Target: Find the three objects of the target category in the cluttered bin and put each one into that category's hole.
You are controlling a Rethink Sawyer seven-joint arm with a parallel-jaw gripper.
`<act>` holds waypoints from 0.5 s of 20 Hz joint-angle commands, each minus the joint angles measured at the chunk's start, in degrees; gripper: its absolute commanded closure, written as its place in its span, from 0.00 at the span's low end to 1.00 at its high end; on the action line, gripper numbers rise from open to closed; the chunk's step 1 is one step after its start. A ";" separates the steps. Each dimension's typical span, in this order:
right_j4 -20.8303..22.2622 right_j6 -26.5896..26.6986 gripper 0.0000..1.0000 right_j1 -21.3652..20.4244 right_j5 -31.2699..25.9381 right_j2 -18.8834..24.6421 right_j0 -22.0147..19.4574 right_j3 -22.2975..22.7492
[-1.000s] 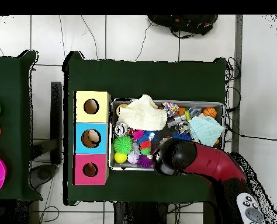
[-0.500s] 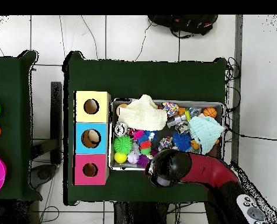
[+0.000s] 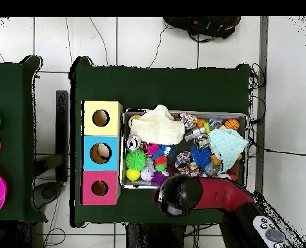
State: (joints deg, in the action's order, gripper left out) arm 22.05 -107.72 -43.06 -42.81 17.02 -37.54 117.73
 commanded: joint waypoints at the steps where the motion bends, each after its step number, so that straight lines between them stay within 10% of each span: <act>1: 5.35 4.10 0.00 5.00 2.79 3.54 2.74 -6.61; 10: 7.12 -2.37 0.00 10.74 -1.35 -0.96 10.22 -22.00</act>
State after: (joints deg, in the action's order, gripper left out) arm 25.47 -107.72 -36.83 -42.54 16.71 -31.04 110.03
